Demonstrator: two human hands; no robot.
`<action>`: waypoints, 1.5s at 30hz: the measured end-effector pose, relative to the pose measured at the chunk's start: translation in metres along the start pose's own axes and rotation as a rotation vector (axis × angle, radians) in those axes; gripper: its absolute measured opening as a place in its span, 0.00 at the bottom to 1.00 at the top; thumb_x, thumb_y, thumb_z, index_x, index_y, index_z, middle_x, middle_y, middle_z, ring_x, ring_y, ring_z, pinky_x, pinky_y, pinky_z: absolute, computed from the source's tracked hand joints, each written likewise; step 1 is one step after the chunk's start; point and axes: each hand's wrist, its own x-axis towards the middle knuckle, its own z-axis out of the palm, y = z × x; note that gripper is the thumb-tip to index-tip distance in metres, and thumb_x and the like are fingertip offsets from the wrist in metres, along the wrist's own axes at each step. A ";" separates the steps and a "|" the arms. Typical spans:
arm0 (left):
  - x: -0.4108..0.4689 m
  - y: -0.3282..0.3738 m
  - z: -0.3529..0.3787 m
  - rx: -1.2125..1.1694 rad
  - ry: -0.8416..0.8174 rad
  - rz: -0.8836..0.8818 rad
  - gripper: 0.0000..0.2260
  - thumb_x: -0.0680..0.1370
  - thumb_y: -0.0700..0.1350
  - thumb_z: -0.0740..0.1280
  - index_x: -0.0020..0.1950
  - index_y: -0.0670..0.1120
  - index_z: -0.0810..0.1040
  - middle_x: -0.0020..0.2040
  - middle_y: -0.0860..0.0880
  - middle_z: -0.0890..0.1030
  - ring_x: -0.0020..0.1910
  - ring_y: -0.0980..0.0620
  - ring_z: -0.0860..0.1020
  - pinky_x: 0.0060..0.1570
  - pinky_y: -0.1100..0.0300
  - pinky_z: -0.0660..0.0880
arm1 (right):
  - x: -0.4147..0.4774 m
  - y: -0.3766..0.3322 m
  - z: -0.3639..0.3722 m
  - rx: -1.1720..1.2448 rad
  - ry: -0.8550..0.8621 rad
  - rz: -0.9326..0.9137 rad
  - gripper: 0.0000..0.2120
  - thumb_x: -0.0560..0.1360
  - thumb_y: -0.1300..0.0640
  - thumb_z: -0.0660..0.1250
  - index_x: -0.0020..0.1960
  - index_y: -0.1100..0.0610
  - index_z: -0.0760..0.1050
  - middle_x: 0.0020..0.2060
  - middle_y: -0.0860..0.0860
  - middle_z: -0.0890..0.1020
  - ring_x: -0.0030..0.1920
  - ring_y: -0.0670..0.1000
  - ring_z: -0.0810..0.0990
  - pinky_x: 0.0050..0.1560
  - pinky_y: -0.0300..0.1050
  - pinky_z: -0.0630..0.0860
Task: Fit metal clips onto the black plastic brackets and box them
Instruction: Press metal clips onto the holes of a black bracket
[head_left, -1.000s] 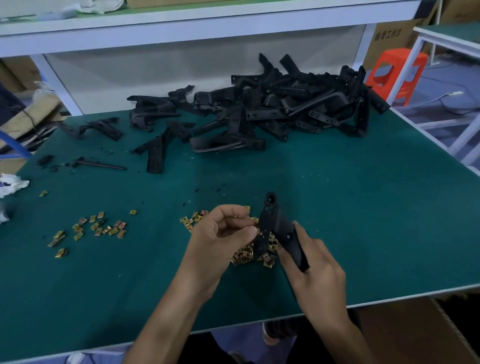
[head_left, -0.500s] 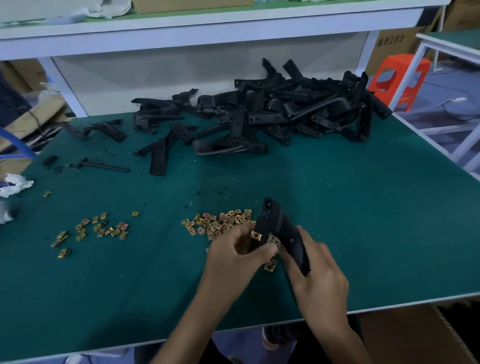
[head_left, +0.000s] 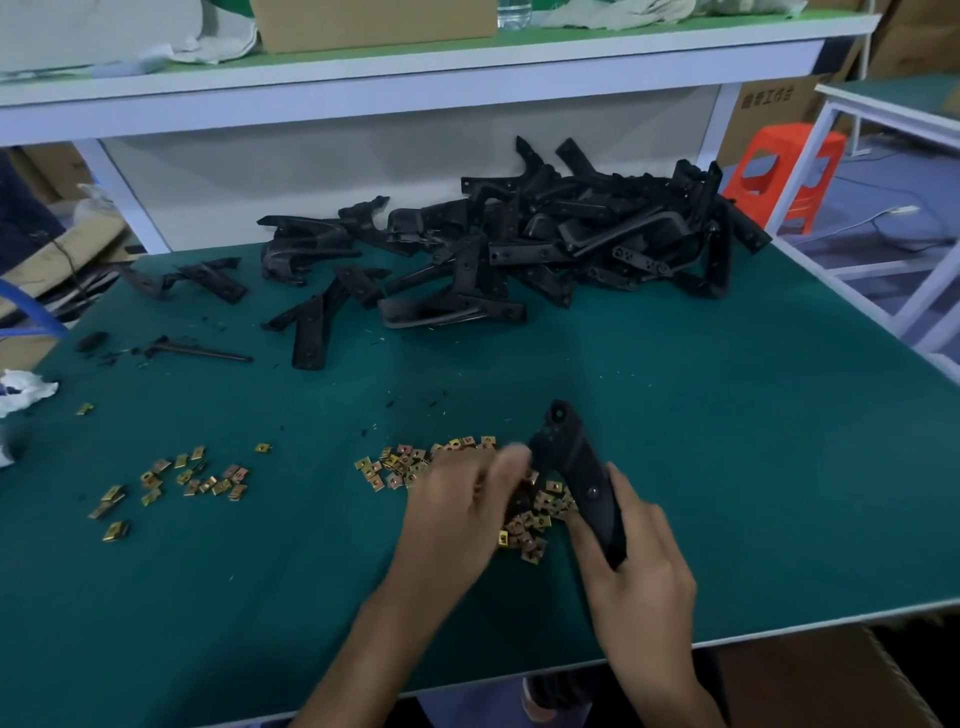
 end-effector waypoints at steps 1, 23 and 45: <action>0.011 -0.007 -0.002 0.038 -0.017 0.010 0.22 0.84 0.59 0.58 0.34 0.49 0.74 0.30 0.52 0.74 0.31 0.53 0.70 0.32 0.63 0.64 | 0.001 0.000 -0.001 0.023 -0.007 0.014 0.28 0.73 0.52 0.75 0.72 0.55 0.75 0.51 0.50 0.81 0.50 0.48 0.79 0.43 0.41 0.72; 0.060 -0.022 -0.015 -0.127 -0.151 -0.184 0.06 0.82 0.48 0.66 0.57 0.58 0.80 0.47 0.60 0.83 0.44 0.67 0.78 0.41 0.73 0.71 | 0.003 -0.004 -0.004 0.071 -0.037 0.050 0.28 0.73 0.44 0.70 0.71 0.52 0.76 0.49 0.47 0.80 0.49 0.49 0.80 0.44 0.45 0.75; 0.029 0.020 -0.017 -0.839 -0.157 -0.432 0.04 0.77 0.40 0.73 0.50 0.43 0.86 0.48 0.40 0.86 0.45 0.48 0.84 0.46 0.58 0.80 | 0.000 -0.002 -0.001 -0.006 -0.043 -0.012 0.28 0.73 0.54 0.77 0.71 0.53 0.76 0.44 0.45 0.78 0.43 0.47 0.76 0.37 0.46 0.75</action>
